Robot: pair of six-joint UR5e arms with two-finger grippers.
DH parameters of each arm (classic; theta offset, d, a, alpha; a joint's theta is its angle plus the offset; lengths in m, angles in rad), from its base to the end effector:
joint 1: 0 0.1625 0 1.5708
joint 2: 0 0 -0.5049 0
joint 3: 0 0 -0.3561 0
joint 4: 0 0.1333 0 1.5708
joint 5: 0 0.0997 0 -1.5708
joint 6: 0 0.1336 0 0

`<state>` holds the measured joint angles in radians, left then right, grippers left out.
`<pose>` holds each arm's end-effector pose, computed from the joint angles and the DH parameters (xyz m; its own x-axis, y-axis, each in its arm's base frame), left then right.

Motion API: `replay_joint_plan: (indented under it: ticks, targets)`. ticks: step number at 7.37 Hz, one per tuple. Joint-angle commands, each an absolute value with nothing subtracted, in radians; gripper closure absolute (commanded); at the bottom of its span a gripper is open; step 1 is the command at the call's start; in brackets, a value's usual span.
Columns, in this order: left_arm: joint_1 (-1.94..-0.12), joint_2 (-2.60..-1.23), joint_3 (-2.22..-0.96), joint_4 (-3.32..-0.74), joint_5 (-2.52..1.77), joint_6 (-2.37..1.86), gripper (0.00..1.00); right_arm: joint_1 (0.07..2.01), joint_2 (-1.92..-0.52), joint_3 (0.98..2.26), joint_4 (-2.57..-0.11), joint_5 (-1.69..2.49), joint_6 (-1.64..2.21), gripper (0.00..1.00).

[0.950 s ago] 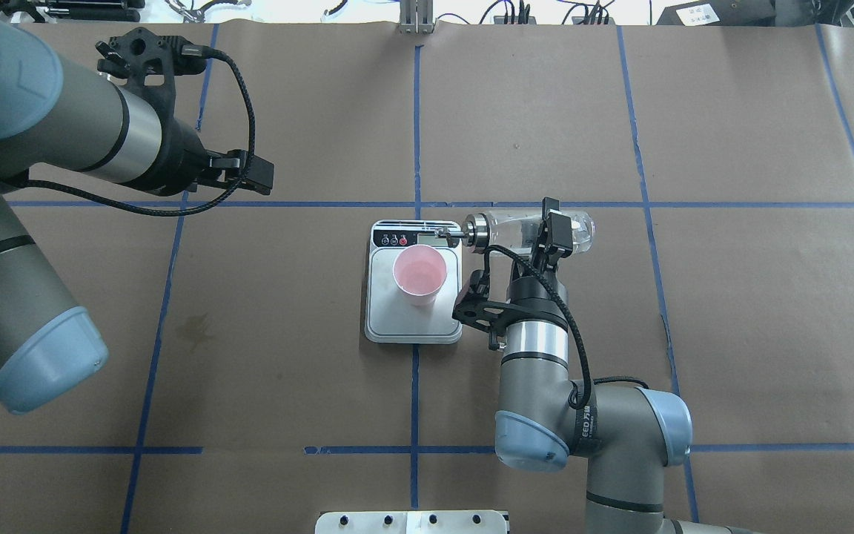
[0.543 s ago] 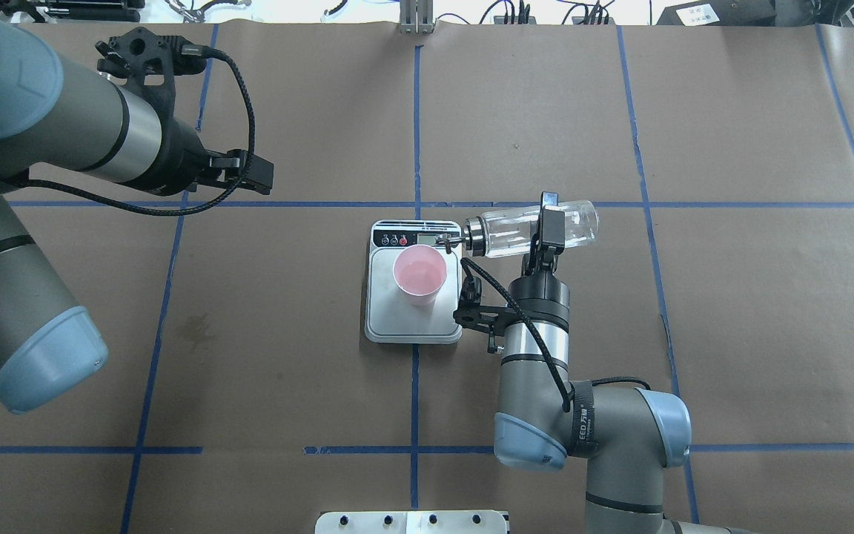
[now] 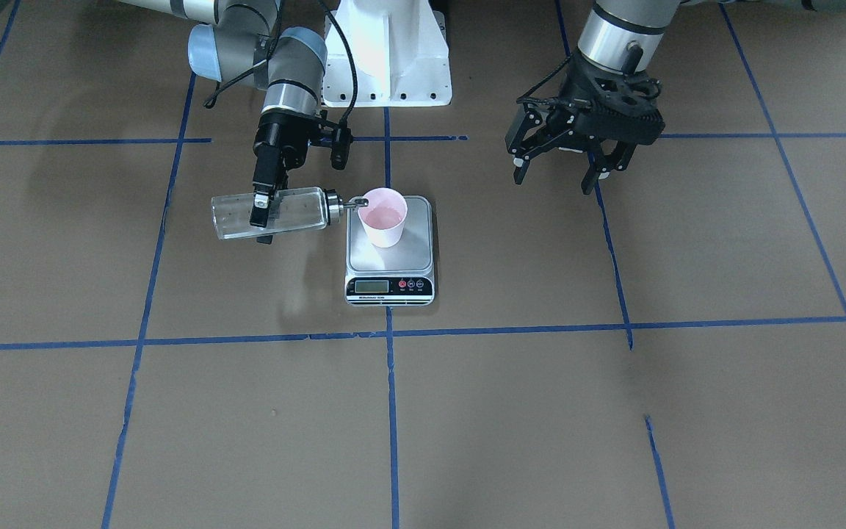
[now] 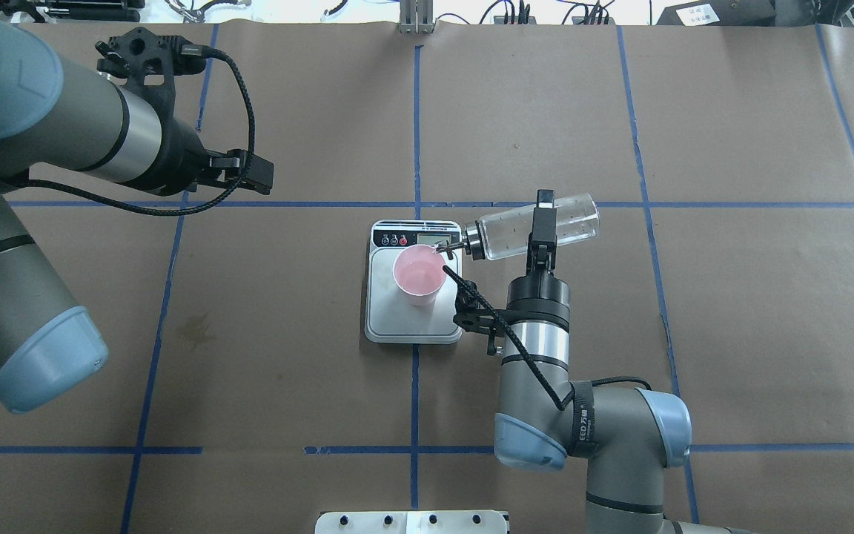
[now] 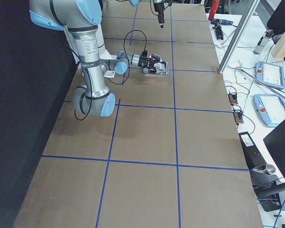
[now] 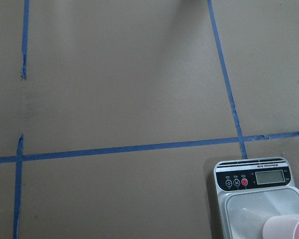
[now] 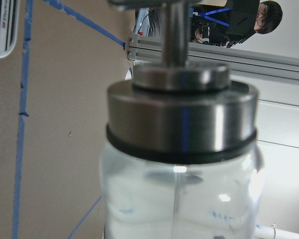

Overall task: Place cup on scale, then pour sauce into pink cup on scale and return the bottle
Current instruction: 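Tilt the dispenser with the right gripper to pour into the pink cup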

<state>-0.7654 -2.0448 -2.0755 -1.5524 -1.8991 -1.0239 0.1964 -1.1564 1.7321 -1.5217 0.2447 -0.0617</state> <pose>0.3629 -0.4738 0.3071 0.5951 0.1109 -0.7960 0.1825 0.9459 0.2682 -0.5389 -0.3753 0.3987 0.5537 -0.1364 -0.8215 0.8312 0.1501 0.5353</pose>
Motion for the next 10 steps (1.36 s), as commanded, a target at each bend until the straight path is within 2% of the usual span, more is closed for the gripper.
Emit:
replay_joint_plan:
  ticks: [1,10]
  targets:
    - [-0.765,-2.045,-2.075,-1.552,-1.899,-1.028,0.01,0.196,-1.157,1.730,-1.523,0.233,-0.138,1.00]
    - [-0.761,-2.043,-2.069,-1.552,-1.902,-1.032,0.01,0.196,-1.150,1.741,-1.523,0.216,-0.288,1.00]
